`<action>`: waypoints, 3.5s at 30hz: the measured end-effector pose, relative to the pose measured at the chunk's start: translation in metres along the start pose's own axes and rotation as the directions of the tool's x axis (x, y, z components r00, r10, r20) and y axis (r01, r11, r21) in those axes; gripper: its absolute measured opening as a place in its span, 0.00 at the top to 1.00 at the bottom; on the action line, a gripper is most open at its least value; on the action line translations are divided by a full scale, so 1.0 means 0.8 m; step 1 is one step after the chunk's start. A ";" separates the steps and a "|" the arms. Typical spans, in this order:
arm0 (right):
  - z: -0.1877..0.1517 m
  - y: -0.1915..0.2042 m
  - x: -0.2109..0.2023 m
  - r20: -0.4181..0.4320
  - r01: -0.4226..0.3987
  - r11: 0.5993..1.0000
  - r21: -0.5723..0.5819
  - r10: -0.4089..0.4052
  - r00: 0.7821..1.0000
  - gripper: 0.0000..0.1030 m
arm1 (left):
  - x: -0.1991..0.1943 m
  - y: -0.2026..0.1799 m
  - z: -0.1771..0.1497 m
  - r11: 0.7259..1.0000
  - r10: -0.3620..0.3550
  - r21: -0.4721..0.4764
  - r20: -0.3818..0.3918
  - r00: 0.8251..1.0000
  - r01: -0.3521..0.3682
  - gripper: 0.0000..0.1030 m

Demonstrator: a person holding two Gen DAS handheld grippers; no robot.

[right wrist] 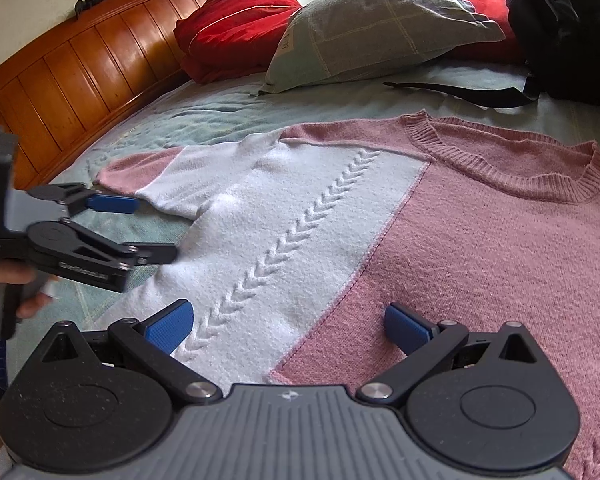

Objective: Fold clothes

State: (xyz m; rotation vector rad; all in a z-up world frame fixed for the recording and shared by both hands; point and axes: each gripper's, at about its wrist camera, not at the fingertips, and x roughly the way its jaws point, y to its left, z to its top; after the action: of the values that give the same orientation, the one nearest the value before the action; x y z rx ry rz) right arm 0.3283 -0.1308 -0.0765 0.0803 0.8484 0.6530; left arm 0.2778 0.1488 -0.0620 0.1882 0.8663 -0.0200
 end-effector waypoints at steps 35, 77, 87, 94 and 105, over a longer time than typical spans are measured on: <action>-0.234 0.046 -0.207 0.013 0.342 0.923 -0.178 -0.345 0.938 0.00 | -0.163 -0.160 -0.181 0.979 -0.174 0.109 0.001 0.985 0.173 0.01; -0.263 0.069 -0.270 -0.003 0.351 0.935 -0.044 -0.352 0.936 0.00 | -0.214 -0.188 -0.193 0.993 -0.116 -0.015 0.128 0.985 0.119 0.01; -0.273 0.054 -0.236 -0.025 0.359 0.932 -0.042 -0.360 0.933 0.00 | -0.176 -0.196 -0.165 0.994 -0.113 -0.003 0.094 0.989 0.113 0.01; -0.277 0.044 -0.253 -0.067 0.308 0.951 -0.011 -0.308 0.949 0.00 | -0.164 -0.201 -0.192 0.989 -0.096 -0.100 0.101 0.990 0.106 0.01; -0.166 -0.030 -0.277 0.083 0.378 0.915 0.142 -0.392 0.916 0.00 | -0.182 -0.201 -0.170 0.990 -0.124 -0.055 0.109 0.986 0.131 0.01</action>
State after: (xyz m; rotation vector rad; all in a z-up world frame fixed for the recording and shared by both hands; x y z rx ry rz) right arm 0.1385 -0.2998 -0.0245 0.0574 0.7692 0.2208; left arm 0.0656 0.0056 -0.0626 0.0724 0.7715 -0.1216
